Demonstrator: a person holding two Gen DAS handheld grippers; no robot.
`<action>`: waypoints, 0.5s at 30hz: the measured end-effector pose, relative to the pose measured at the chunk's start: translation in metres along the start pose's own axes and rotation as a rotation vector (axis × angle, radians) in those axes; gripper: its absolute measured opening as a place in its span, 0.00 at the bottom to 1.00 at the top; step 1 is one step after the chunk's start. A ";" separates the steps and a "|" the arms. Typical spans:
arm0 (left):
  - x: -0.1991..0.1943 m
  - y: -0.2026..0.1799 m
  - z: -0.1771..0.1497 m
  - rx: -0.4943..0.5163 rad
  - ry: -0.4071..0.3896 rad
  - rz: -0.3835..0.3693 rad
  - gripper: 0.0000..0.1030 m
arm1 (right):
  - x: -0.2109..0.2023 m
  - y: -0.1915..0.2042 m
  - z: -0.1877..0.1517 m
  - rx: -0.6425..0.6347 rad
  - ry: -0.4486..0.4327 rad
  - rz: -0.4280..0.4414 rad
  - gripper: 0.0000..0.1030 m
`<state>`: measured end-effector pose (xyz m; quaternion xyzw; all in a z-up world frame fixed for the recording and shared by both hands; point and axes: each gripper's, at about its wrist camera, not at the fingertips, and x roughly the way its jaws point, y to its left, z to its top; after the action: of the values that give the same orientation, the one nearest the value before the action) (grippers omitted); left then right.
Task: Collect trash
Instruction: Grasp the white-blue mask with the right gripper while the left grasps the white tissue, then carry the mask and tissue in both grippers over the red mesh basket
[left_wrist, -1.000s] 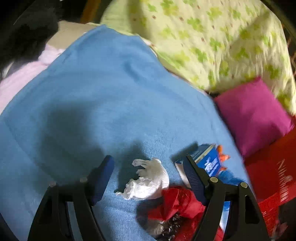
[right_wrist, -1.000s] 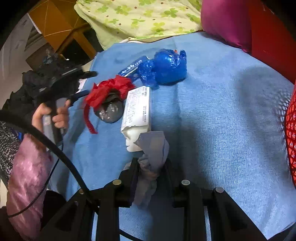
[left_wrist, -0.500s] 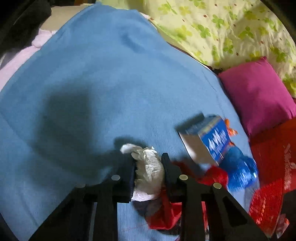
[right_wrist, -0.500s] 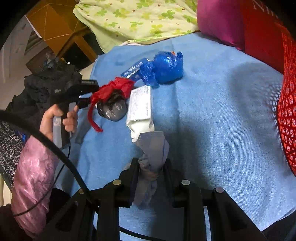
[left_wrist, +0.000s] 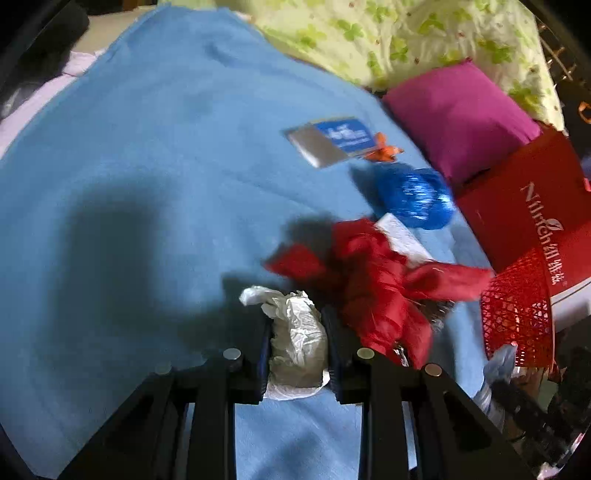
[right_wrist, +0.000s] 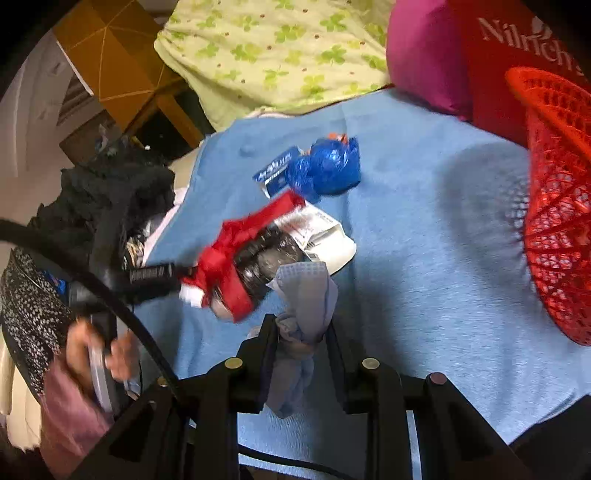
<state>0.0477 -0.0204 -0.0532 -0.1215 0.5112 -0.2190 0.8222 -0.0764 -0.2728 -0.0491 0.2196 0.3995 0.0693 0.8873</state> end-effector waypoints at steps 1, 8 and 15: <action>-0.010 -0.002 -0.006 -0.002 -0.038 0.001 0.26 | -0.006 0.000 0.001 -0.001 -0.012 0.002 0.28; -0.059 0.009 -0.036 -0.048 -0.200 -0.004 0.26 | -0.042 0.000 0.001 -0.018 -0.072 0.027 0.28; -0.113 -0.010 -0.053 0.028 -0.326 0.022 0.26 | -0.062 -0.008 0.000 0.006 -0.114 0.061 0.28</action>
<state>-0.0456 0.0269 0.0166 -0.1384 0.3691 -0.1944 0.8982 -0.1181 -0.2982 -0.0108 0.2378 0.3417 0.0825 0.9055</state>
